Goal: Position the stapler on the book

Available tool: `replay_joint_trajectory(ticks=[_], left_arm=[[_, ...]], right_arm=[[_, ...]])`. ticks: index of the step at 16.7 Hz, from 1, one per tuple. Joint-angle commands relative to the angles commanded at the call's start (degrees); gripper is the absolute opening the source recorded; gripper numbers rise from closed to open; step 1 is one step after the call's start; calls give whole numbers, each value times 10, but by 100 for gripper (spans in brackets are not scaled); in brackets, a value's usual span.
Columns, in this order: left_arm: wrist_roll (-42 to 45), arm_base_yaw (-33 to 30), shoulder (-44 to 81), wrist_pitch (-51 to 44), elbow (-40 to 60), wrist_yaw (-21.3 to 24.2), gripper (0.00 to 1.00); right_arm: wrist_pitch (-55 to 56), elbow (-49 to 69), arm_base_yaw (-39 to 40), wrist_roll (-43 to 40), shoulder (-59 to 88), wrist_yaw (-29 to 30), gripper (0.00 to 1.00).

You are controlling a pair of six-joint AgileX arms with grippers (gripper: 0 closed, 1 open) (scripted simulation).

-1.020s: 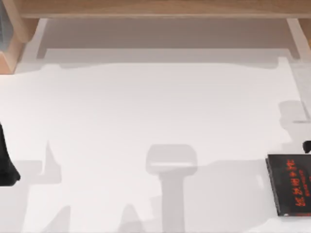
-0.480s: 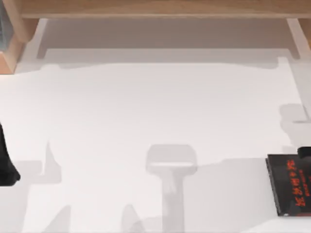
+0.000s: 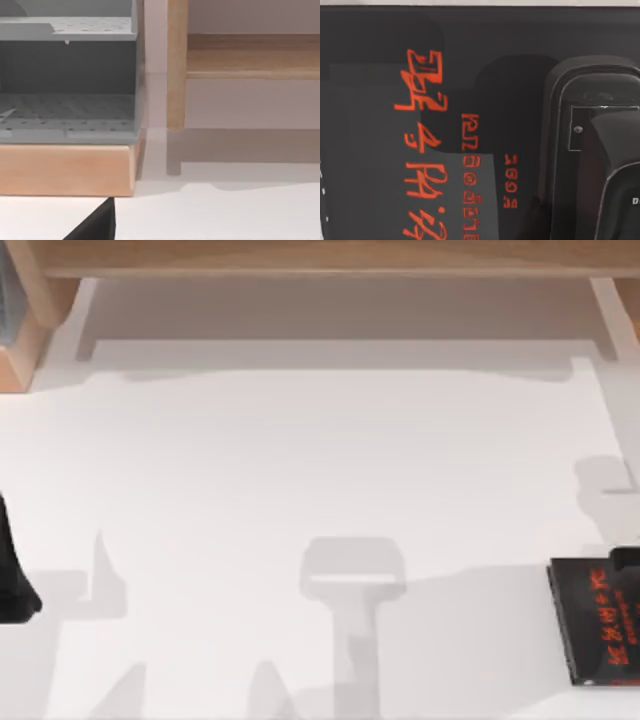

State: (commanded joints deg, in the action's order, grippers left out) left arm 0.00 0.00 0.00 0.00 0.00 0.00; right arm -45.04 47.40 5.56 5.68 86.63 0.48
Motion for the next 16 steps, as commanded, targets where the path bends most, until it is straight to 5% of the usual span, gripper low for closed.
replay_joint_trajectory(ticks=[10, 16], left_arm=[[0, 0, 0, 0, 0, 0, 100], [0, 0, 0, 0, 0, 0, 100]], right_arm=[[0, 0, 0, 0, 0, 0, 98], [0, 0, 0, 0, 0, 0, 100]])
